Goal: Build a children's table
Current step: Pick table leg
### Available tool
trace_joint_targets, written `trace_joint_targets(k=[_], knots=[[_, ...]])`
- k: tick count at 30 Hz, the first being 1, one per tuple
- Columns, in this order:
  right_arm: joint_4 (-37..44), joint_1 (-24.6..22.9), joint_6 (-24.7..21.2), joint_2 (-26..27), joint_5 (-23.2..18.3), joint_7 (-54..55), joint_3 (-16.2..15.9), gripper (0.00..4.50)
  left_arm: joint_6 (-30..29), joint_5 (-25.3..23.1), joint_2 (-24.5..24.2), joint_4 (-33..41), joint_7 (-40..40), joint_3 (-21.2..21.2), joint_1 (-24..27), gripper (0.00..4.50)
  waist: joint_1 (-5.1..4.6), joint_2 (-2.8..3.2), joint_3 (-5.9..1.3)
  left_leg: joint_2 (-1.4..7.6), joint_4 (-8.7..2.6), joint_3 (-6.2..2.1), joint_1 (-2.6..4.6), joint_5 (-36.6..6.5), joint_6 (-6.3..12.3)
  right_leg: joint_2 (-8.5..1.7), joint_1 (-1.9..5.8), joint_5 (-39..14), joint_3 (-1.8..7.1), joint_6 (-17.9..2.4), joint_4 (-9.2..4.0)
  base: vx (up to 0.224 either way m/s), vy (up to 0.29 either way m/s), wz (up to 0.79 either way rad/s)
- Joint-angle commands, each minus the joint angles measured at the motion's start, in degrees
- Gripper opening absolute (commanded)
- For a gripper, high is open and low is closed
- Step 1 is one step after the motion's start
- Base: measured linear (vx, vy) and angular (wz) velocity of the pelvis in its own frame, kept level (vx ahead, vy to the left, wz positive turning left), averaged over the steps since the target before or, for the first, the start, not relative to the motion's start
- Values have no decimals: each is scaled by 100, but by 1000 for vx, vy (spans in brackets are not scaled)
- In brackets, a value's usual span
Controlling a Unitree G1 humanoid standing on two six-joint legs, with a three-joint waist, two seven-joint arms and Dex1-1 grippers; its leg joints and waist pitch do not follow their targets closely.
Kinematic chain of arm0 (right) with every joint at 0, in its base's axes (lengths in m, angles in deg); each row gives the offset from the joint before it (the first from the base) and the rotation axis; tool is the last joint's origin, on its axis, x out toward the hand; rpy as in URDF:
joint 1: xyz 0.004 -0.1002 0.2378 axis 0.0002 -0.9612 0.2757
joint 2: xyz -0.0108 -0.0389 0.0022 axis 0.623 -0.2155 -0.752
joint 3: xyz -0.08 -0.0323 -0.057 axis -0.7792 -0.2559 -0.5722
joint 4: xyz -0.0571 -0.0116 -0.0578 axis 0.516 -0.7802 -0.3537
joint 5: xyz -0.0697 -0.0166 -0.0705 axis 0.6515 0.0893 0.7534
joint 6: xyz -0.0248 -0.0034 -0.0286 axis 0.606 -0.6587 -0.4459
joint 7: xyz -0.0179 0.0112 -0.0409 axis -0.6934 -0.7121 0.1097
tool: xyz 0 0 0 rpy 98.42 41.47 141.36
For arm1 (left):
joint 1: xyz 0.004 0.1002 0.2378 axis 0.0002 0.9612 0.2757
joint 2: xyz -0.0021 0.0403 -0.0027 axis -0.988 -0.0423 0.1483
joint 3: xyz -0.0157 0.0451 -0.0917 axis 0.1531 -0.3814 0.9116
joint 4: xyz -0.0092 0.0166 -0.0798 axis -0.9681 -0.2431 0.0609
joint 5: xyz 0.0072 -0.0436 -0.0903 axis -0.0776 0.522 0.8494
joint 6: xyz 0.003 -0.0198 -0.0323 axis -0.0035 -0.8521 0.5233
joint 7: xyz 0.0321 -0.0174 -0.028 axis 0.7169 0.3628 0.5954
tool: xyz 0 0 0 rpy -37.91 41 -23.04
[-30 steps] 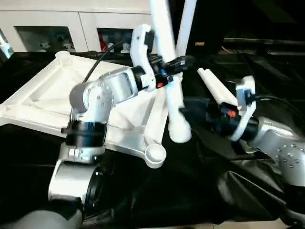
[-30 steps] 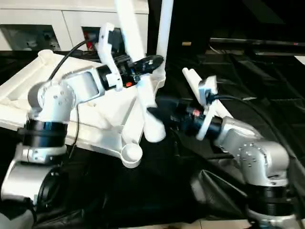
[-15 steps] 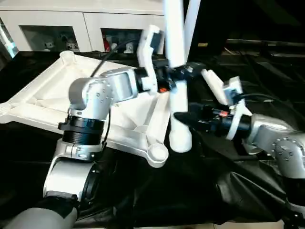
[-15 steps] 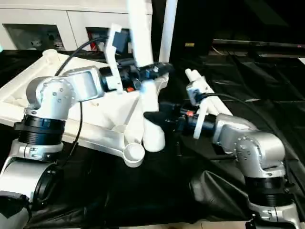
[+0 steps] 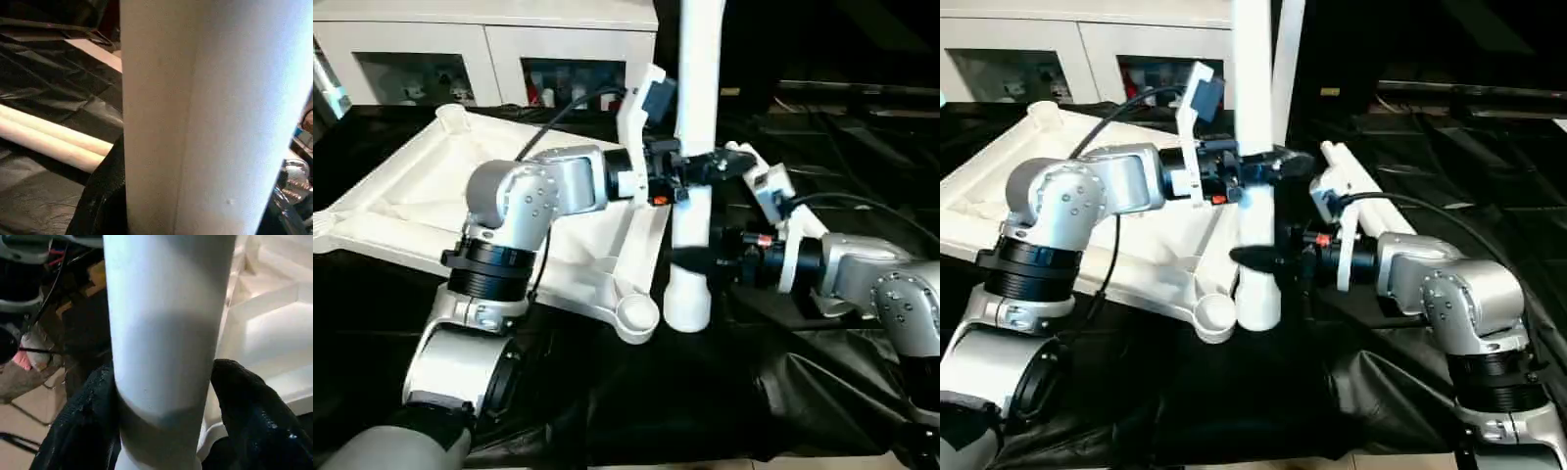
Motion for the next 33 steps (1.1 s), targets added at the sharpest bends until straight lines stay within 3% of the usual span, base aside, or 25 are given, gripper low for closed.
trace_joint_targets(k=[1,30,33], knots=[[-55,45,-80,-123,54,-19,-67,300,-74,111,18,215,-107,-18,-226,173,-7,-51,-453,364,-338,-192,200,-605,94,-476,226,-327,195,-1451,-410,0,0,0],[69,-101,-352,-341,-68,-464,-341,300,-301,177,97,404,-295,-126,-173,173,-5,-48,-433,375,-345,-199,199,-667,93,-485,225,-404,201,-1495,-423,0,0,0],[78,-128,-357,-357,-46,-520,-386,264,-322,176,140,409,-276,-109,-183,173,-7,-51,-428,373,-346,-199,198,-709,85,-486,227,-462,203,-1489,-431,0,0,0]])
